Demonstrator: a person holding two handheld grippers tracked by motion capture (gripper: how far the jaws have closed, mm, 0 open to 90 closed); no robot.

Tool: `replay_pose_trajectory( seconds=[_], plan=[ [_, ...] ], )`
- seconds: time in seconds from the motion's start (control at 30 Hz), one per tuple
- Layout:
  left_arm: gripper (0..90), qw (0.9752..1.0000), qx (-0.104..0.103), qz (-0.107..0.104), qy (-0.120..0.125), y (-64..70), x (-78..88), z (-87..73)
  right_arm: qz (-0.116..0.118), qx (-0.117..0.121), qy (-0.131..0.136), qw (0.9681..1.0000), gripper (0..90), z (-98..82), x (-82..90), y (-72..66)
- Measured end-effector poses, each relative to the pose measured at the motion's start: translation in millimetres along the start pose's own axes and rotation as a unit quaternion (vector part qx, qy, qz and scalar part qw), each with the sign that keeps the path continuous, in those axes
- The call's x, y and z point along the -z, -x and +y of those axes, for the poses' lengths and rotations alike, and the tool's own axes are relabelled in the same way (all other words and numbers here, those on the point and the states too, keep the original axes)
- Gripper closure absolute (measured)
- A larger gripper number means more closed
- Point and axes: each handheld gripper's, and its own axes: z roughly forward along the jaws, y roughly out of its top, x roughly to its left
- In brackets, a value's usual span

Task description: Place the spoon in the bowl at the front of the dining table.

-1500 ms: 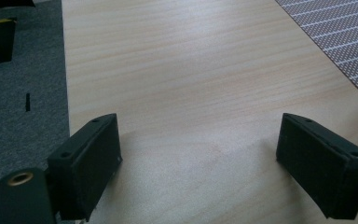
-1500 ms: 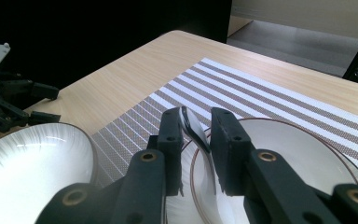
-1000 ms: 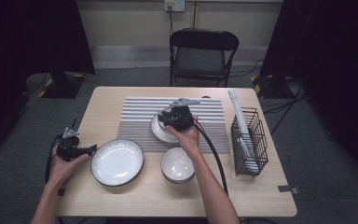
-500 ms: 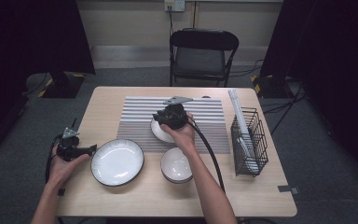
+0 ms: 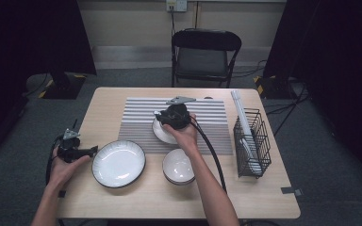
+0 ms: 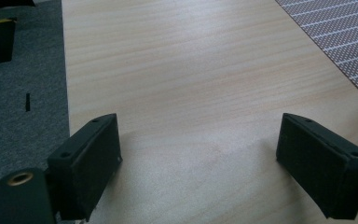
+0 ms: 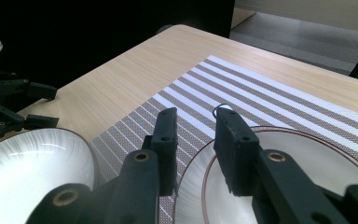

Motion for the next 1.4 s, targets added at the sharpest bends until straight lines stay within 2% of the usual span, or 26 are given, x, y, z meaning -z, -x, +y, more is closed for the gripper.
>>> replay_pose_trajectory(
  seconds=[0.23, 0.43, 0.63, 0.87, 1.1, 1.13, 1.4],
  plan=[
    [13.1, 1.0, 0.0, 0.0, 0.0, 0.0, 0.0, 0.0, 0.002, 0.0, 0.003, 1.0, 69.1, 0.6, 6.2, 1.9],
    [13.1, 1.0, 0.0, 0.0, 0.0, 0.0, 0.0, 0.0, 0.007, -0.008, 0.011, 0.9999, 63.1, 0.9, 13.5, 3.3],
    [13.1, 1.0, 0.0, 0.0, 0.0, 0.0, 0.0, 0.0, 0.009, -0.004, 0.011, 0.9999, 57.4, 1.0, 21.7, 2.4],
    [13.1, 1.0, 0.0, 0.0, 0.0, -0.1, 0.0, 0.0, 0.001, -0.008, 0.019, 0.9998, 53.8, 0.5, 35.2, 7.3],
    [13.0, 1.0, -0.001, -0.001, 0.0, -0.2, 0.0, 0.0, -0.007, -0.013, 0.015, 0.9998, 50.0, -0.8, 42.8, 11.1],
    [13.0, 1.0, -0.001, -0.001, 0.0, -0.2, -0.1, 0.1, -0.012, -0.015, 0.021, 0.9996, 48.8, -1.5, 46.6, 12.4],
    [13.0, 1.0, -0.001, -0.001, 0.0, -0.2, 0.0, 0.0, -0.031, -0.006, 0.03, 0.9991, 44.8, -0.3, 60.8, 17.8]
  ],
)
